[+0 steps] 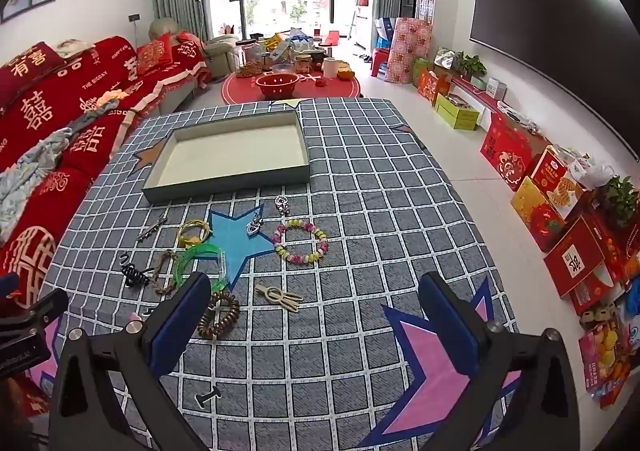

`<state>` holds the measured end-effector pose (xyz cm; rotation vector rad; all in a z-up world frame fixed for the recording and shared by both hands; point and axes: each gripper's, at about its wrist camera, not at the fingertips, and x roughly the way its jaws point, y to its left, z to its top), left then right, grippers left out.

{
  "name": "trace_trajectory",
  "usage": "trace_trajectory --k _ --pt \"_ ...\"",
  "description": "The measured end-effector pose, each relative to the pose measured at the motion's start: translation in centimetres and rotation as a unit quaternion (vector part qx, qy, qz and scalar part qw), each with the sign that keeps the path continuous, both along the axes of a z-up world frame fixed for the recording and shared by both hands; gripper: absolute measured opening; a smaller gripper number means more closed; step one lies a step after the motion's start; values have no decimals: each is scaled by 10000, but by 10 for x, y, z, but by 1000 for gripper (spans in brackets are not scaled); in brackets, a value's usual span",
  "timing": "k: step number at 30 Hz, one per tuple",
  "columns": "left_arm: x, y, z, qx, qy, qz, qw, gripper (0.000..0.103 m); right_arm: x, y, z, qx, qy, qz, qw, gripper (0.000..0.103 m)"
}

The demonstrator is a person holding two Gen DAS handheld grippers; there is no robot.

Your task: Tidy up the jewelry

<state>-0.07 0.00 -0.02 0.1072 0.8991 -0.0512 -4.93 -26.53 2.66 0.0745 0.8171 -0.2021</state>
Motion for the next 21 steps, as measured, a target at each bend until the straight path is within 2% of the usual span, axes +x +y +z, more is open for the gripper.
trace_trajectory --k 3,4,7,12,21 --pt "-6 -1 1 -28 -3 -100 9999 103 1 1 -2 -45 53 16 10000 103" --pt "-3 -1 -4 -29 163 -96 9998 103 1 1 -2 -41 58 18 10000 103" --pt "-14 -7 -5 68 -50 -74 9999 103 1 0 -1 -31 9 -13 10000 103" --pt "-7 2 -2 -164 19 -68 9998 103 -7 6 3 -43 -118 91 9999 103" --pt "-12 2 0 -187 -120 -125 9997 103 -9 11 4 -70 -178 174 9997 103"
